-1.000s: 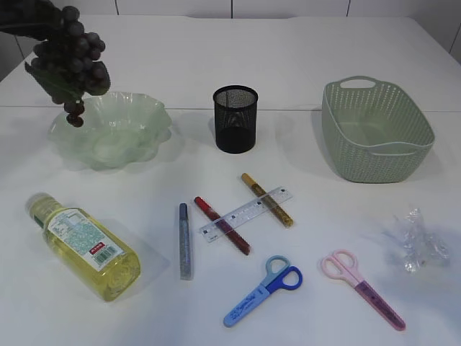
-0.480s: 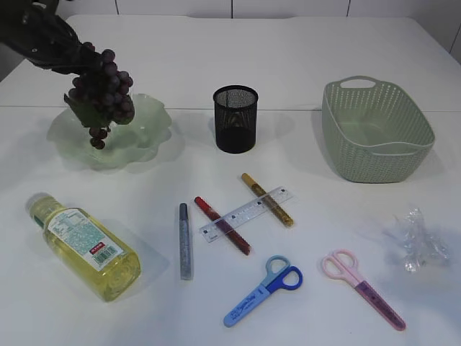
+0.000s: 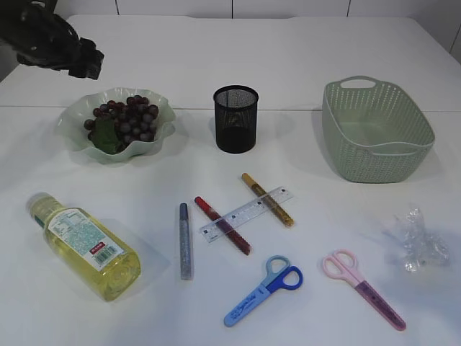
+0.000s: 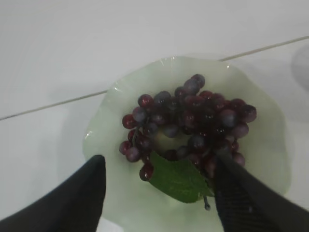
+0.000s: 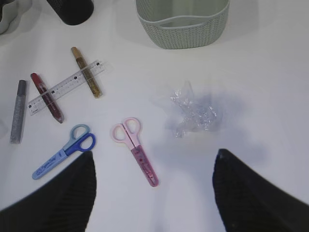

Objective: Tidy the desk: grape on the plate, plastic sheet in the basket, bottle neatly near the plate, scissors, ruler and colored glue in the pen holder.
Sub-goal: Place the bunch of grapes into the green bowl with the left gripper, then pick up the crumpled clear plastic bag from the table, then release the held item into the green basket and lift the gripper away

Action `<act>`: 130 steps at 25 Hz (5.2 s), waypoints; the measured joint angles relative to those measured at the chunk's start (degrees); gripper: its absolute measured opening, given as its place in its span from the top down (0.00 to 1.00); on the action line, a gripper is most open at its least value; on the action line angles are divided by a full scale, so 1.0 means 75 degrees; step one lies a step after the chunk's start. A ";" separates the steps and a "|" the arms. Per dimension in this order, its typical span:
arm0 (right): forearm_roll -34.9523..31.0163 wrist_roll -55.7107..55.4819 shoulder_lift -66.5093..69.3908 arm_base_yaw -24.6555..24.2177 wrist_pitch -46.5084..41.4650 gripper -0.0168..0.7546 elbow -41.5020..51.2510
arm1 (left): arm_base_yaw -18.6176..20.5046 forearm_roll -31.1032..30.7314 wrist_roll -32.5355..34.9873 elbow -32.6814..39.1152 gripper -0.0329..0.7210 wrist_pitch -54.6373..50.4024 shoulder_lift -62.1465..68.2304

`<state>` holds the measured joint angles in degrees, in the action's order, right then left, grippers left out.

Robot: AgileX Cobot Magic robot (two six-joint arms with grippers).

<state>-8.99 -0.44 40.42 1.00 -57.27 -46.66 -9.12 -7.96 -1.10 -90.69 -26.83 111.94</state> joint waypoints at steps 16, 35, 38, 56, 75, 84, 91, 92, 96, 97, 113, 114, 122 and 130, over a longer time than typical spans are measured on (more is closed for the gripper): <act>0.0000 -0.0014 0.0263 0.0000 -0.0149 0.22 -0.0396 | 0.0000 0.1104 0.0000 -0.0130 0.30 -0.4473 -0.1599; 0.0371 0.0406 0.4889 0.0000 -0.0940 0.22 -0.1696 | 0.0000 0.1328 0.0013 0.3741 0.30 -0.4327 -0.5289; 0.0571 0.0657 0.5638 0.0000 -0.0628 0.22 -0.1708 | 0.0000 0.1342 0.0013 0.3932 0.30 -0.4327 -0.5644; 0.0673 0.0941 0.7733 0.0000 0.1155 0.22 -0.1753 | 0.0000 0.1359 0.0013 0.3971 0.30 -0.4370 -0.5737; 0.0942 0.0941 0.8912 0.0000 0.1701 0.38 -0.1787 | 0.0000 0.1386 0.0013 0.3971 0.30 -0.4370 -0.5737; 0.0908 0.0941 0.8912 0.0000 0.1669 0.81 -0.1810 | 0.0000 0.1400 0.0013 0.3971 0.30 -0.4344 -0.5737; 0.0527 0.0955 0.8408 0.0000 0.1565 0.87 -0.1823 | 0.0000 0.1413 0.0013 0.3971 0.30 -0.4327 -0.5737; 0.0519 0.0956 0.8262 0.0000 0.1549 0.87 -0.1862 | 0.0000 0.1413 0.0013 0.3971 0.30 -0.4327 -0.5737; 0.0495 0.1047 0.7784 0.0000 0.1278 0.88 -0.2447 | 0.0000 0.1413 0.0013 0.3971 0.30 -0.4327 -0.5737; 0.0481 0.1085 0.7729 0.0000 0.1175 0.88 -0.2643 | 0.0000 0.1413 0.0013 0.3971 0.30 -0.4327 -0.5737; 0.0624 0.0946 0.9284 0.0000 0.0806 0.88 -0.6821 | 0.0000 0.1508 0.0013 0.3971 0.30 -0.4327 -0.5737; 0.0731 0.0857 0.9512 0.0000 0.0806 0.88 -0.7004 | 0.0000 0.1581 0.0013 0.3971 0.30 -0.4345 -0.5737; 0.1071 0.0501 1.0726 0.0000 0.0772 0.69 -0.7601 | 0.0000 0.1893 0.0013 0.3971 0.30 -0.4568 -0.5737; 0.1089 0.0276 1.0829 0.0000 0.0037 0.18 -0.8081 | 0.0000 0.2130 0.0013 0.3971 0.30 -0.4634 -0.5737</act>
<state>-0.82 1.63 121.64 1.00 -56.99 -107.26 -9.12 8.01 -1.01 -60.91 -61.58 68.91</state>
